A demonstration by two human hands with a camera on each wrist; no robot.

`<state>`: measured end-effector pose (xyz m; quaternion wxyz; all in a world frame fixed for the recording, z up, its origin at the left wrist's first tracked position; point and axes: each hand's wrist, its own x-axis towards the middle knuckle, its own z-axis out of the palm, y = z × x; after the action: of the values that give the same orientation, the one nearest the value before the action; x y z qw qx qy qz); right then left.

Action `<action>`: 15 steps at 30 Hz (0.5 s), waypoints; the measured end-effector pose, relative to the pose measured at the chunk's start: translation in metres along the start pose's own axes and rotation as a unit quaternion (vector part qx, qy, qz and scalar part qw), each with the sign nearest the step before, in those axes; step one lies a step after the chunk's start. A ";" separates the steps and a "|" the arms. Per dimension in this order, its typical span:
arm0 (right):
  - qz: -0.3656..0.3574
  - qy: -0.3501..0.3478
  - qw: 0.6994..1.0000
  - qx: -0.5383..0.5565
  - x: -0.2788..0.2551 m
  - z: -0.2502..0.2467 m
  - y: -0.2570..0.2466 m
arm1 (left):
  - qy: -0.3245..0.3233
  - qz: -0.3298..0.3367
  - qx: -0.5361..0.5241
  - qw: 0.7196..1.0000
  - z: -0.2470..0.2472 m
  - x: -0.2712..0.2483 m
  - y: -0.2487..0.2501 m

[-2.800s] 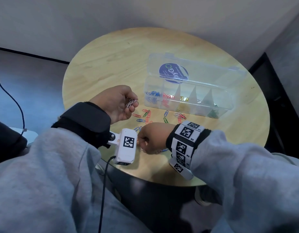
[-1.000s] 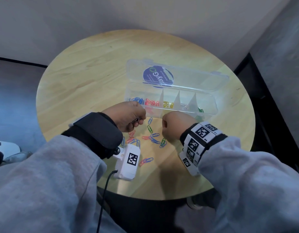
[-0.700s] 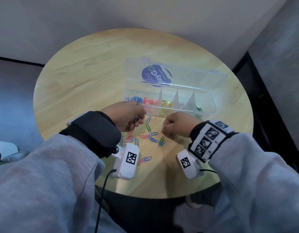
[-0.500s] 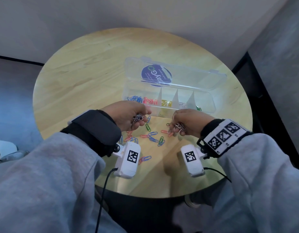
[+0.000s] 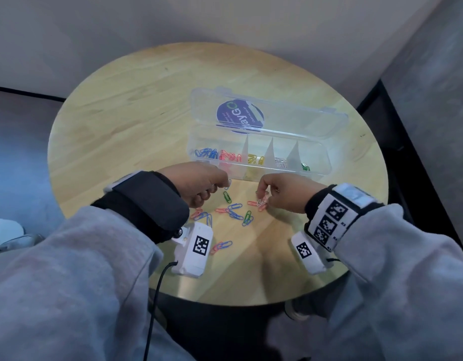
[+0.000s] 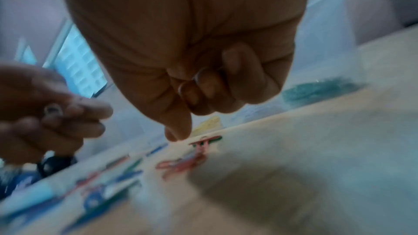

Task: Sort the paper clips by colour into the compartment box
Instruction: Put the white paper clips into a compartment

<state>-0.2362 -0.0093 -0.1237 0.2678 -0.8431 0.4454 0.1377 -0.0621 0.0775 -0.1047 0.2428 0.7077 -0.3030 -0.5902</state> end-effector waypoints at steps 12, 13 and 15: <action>0.002 -0.039 0.992 -0.116 0.009 0.011 -0.007 | -0.005 0.040 -0.029 0.999 0.001 0.001 -0.002; 0.005 -0.043 0.993 -0.111 0.010 0.011 -0.007 | -0.006 0.041 -0.028 0.999 0.001 0.001 -0.001; 0.009 -0.052 0.994 -0.094 0.010 0.012 -0.004 | -0.003 0.042 -0.026 0.999 0.001 0.000 -0.001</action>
<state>-0.2274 -0.0073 -0.1366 0.2090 -0.8524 0.4235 0.2245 -0.0625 0.0779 -0.1059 0.2848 0.6863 -0.3177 -0.5890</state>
